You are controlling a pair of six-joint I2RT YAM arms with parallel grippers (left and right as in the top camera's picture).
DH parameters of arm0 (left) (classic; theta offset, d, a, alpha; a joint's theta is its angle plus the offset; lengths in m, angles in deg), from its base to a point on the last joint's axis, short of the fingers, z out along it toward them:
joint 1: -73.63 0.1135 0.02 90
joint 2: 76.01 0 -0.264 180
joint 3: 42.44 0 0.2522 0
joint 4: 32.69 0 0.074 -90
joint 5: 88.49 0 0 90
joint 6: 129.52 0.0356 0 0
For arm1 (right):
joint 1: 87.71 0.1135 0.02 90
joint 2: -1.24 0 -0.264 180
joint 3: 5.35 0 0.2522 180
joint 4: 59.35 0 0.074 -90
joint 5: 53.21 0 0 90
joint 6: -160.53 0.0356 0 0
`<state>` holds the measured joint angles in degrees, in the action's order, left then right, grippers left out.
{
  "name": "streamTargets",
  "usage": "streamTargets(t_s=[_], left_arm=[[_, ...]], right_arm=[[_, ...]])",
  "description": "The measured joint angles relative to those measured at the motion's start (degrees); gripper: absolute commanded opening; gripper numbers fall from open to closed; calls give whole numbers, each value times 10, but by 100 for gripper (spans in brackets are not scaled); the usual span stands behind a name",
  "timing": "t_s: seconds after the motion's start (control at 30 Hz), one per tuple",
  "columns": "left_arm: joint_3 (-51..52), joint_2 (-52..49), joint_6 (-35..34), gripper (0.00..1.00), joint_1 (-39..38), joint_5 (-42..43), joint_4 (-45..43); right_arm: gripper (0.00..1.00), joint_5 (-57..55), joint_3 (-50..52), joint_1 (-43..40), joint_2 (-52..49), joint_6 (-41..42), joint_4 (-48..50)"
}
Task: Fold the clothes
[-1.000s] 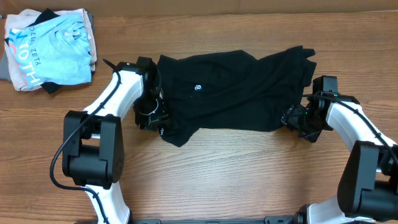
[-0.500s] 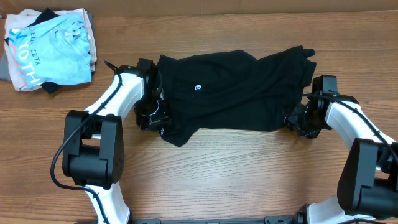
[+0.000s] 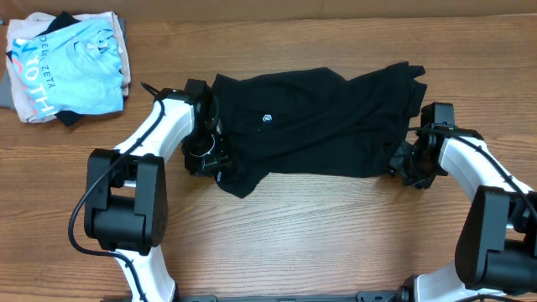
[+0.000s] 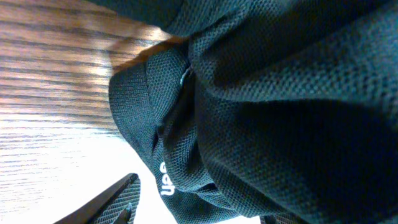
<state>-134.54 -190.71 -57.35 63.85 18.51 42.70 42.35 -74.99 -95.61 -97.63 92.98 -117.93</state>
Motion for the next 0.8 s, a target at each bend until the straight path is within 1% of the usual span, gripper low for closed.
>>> streamTargets(t_s=[0.07, 0.13, 0.27, 0.37, 0.4, 0.67, 0.8], left_arm=[[0, 0, 0, 63, 0, 0, 0], [0, 0, 0, 63, 0, 0, 0], [0, 0, 0, 60, 0, 0, -1], [0, 0, 0, 61, 0, 0, -6], [0, 0, 0, 61, 0, 0, -8], [0, 0, 0, 61, 0, 0, -17], [0, 0, 0, 62, 0, 0, -17]], right_arm=[[35, 0, 0, 0, 0, -2, -8], [34, 0, 0, 0, 0, -2, -16], [36, 0, 0, 0, 0, 0, -19], [51, 2, 0, 0, 0, 1, -19], [52, 4, 0, 0, 0, 2, -19], [52, 22, 1, 0, 0, 0, 16], [45, 26, 1, 0, 0, 0, 32]])
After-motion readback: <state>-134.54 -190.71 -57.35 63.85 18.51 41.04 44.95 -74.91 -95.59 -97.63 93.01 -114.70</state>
